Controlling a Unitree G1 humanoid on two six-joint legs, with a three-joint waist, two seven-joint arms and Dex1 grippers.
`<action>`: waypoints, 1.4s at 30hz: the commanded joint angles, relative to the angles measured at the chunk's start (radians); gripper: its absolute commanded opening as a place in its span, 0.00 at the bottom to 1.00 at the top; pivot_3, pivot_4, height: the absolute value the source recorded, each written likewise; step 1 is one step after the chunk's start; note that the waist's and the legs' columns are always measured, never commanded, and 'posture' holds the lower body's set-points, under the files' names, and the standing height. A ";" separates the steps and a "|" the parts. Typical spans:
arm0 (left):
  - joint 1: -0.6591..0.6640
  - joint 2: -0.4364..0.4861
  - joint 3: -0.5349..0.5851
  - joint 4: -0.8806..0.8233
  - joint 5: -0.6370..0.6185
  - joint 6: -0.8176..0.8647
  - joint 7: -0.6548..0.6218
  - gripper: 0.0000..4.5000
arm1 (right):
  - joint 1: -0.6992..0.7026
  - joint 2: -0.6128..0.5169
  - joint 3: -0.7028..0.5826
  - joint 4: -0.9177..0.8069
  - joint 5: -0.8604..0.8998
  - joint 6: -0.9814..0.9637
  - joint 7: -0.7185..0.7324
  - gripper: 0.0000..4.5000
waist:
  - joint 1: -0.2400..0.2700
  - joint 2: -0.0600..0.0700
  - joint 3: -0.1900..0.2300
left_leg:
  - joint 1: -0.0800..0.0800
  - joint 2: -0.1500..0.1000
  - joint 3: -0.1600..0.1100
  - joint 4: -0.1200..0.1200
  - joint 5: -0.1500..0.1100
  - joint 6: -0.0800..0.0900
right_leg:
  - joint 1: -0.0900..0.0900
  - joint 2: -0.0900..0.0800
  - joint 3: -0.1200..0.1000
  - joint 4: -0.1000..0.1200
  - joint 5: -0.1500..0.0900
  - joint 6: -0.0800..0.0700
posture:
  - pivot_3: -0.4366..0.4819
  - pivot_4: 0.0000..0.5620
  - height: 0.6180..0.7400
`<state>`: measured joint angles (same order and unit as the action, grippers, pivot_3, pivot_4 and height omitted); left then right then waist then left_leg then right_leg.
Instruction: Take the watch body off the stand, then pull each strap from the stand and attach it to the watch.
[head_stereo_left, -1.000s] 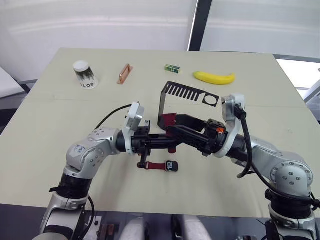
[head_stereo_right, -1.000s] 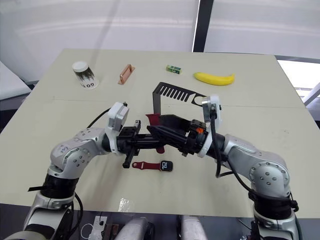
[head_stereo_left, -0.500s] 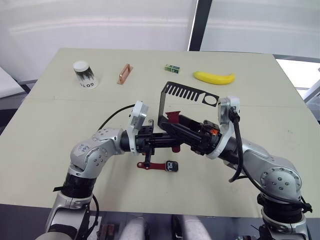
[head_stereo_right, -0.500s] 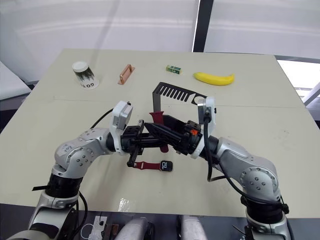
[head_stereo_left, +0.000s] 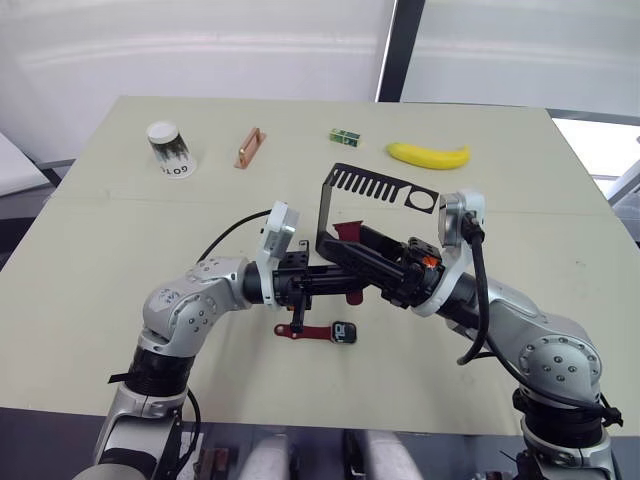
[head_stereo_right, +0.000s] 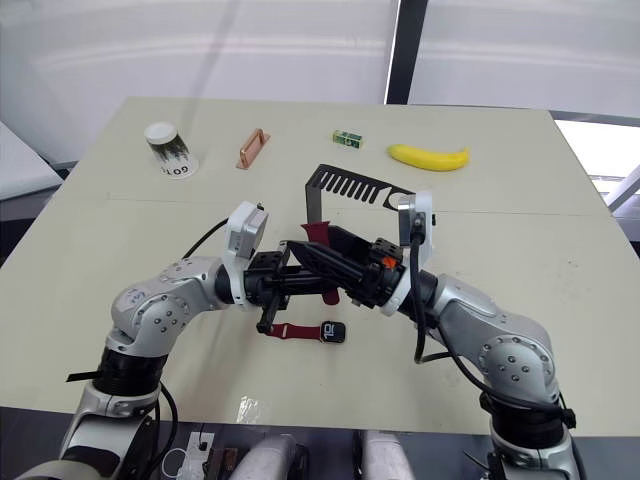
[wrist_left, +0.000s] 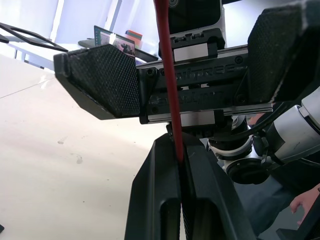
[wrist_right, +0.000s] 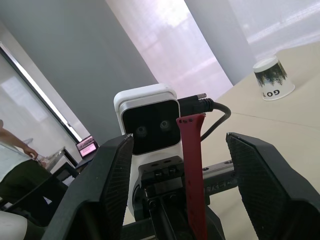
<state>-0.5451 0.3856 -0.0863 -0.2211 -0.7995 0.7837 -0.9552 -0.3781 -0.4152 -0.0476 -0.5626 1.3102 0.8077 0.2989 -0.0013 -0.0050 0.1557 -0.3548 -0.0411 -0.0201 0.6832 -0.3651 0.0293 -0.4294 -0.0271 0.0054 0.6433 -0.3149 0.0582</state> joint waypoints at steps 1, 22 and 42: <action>-0.022 -0.003 0.018 -0.033 -0.024 -0.001 0.000 0.00 | -0.004 -0.006 -0.007 -0.038 -0.002 -0.015 -0.007 0.70 | 0.000 0.000 0.000 | 0.000 0.000 0.000 0.000 0.000 0.000 | 0.000 0.000 0.000 0.000 0.000 0.000 | 0.48 0.27 1.00; -0.018 -0.010 0.024 -0.044 -0.040 0.011 0.023 0.00 | -0.013 -0.009 -0.019 -0.029 0.016 -0.014 -0.012 0.70 | 0.000 0.000 0.000 | 0.000 0.000 0.000 0.000 0.000 0.000 | 0.000 0.000 0.000 0.000 0.000 0.000 | 0.48 0.27 1.00; -0.016 -0.012 0.022 -0.050 -0.038 0.010 0.030 0.00 | -0.019 -0.017 -0.020 -0.022 0.012 -0.012 -0.010 0.52 | 0.000 0.000 0.000 | 0.000 0.000 0.000 0.000 0.000 0.000 | 0.000 0.000 0.000 -0.001 0.000 0.000 | 0.48 0.27 1.00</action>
<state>-0.5451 0.3730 -0.0786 -0.2279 -0.8214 0.7994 -0.9254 -0.3849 -0.4249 -0.0482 -0.5619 1.3059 0.8078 0.2988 -0.0013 -0.0050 0.1557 -0.3548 -0.0411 -0.0202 0.6831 -0.3651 0.0293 -0.4294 -0.0271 0.0055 0.6425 -0.3149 0.0582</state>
